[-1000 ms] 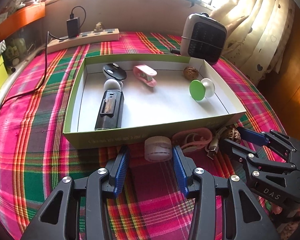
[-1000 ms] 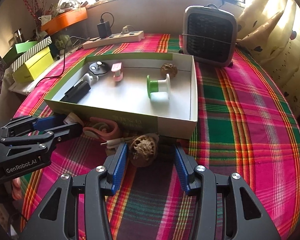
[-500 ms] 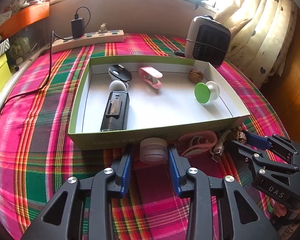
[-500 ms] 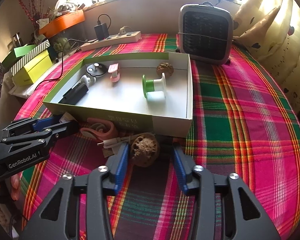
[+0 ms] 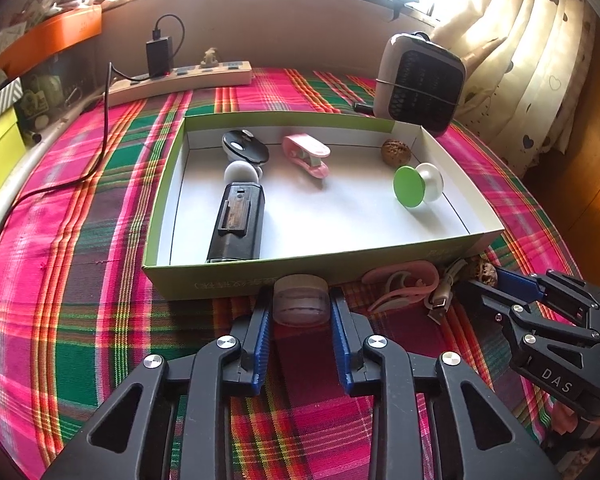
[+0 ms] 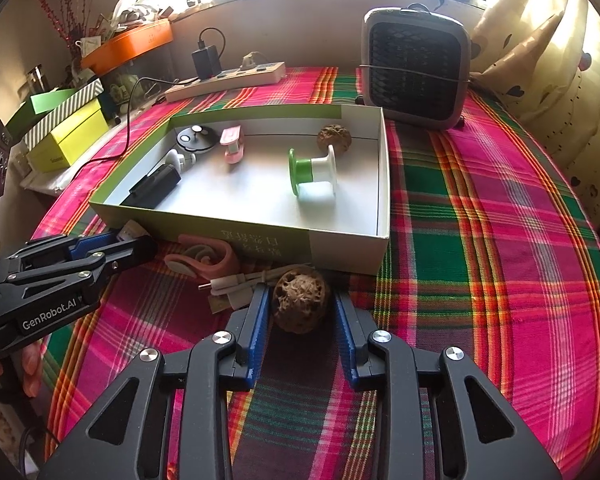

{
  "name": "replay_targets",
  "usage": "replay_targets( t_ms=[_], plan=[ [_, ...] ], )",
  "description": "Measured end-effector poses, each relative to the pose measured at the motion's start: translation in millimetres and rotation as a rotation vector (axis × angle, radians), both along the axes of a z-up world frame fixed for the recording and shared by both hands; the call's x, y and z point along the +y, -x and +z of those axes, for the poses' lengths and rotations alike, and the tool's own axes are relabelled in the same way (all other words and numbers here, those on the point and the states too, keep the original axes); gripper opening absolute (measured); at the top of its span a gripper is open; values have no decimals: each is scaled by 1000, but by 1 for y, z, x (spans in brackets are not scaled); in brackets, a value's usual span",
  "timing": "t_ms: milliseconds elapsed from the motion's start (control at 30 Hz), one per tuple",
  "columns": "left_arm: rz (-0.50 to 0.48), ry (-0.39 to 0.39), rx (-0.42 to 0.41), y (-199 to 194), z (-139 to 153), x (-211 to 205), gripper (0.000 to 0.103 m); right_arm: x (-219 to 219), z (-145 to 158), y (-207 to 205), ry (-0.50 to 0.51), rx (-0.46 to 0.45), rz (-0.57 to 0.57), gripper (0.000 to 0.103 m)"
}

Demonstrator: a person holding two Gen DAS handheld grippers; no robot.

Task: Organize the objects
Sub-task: 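Close the right gripper on the walnut while the left grasps the small clear jar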

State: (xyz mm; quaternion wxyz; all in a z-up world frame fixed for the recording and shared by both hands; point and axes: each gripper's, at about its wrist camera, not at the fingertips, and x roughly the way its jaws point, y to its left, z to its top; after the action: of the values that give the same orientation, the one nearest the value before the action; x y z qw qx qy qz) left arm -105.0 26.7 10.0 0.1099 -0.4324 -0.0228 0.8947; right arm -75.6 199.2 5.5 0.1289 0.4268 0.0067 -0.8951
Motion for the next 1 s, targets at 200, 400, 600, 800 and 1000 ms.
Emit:
replay_targets(
  t_ms=[200,400,600,800,1000],
  plan=[
    [0,0,0,0,0,0,25,0,0,0,0,0,0,32],
    [0,1,0,0,0,1,25,0,0,0,0,0,0,32],
    [-3,1,-1,-1,0,0,25,-1,1,-1,3,1,7,32],
    [-6,4,4,-4,2,1,25,-1,2,-3,5,8,10,32],
    [-8,8,13,-8,4,0,25,-1,4,-6,10,17,4,32]
  ],
)
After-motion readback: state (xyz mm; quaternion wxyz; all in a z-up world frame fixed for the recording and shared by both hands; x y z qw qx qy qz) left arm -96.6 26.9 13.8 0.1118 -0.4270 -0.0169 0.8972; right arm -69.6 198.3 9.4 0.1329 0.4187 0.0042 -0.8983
